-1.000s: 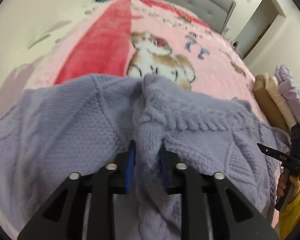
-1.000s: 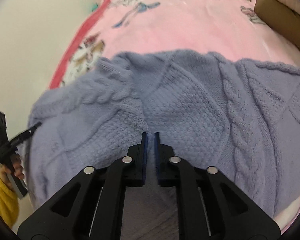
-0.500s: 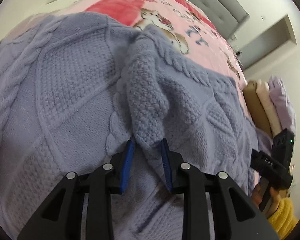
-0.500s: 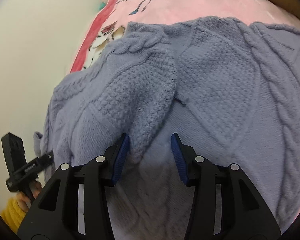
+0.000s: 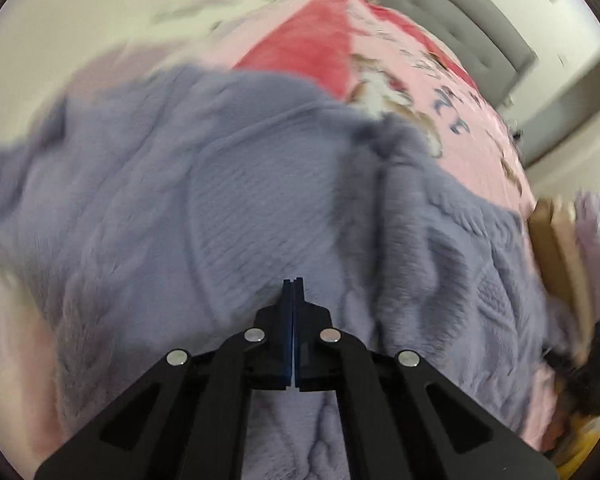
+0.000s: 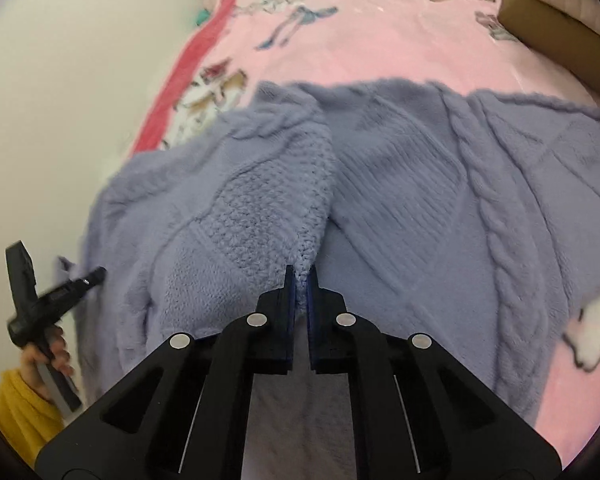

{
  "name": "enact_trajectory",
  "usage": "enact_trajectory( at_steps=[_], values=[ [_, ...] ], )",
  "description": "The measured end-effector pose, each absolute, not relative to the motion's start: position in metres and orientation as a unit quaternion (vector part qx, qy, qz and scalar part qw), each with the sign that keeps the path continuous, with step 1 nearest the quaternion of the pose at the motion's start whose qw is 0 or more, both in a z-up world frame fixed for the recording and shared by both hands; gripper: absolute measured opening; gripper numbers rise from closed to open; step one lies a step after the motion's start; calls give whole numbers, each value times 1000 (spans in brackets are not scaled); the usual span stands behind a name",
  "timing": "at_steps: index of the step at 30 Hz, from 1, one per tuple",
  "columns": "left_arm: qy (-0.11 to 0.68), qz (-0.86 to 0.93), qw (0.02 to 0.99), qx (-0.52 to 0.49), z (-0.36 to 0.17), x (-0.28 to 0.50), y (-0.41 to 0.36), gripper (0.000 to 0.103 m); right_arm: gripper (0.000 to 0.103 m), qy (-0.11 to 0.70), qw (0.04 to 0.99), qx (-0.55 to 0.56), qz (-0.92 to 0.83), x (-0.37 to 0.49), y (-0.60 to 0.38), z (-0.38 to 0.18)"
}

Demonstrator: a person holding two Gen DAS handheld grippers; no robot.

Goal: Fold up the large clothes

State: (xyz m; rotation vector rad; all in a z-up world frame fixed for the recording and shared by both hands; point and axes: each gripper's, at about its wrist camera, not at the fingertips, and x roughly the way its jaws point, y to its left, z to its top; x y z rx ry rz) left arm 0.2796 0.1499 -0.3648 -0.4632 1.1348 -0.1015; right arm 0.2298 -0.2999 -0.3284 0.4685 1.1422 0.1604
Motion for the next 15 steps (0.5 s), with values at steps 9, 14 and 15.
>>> enact_trajectory(
  at_steps=[9,14,15],
  values=[
    [498,-150,830,-205,-340,259,112,0,45,508,816,262,80,220,-294,-330],
    [515,-180,811,-209,-346,252,88,1,45,520,813,239,105,216,-277,-332],
    [524,-179,806,-209,-350,252,84,10,45,523,812,236,106,217,-274,-334]
  ],
)
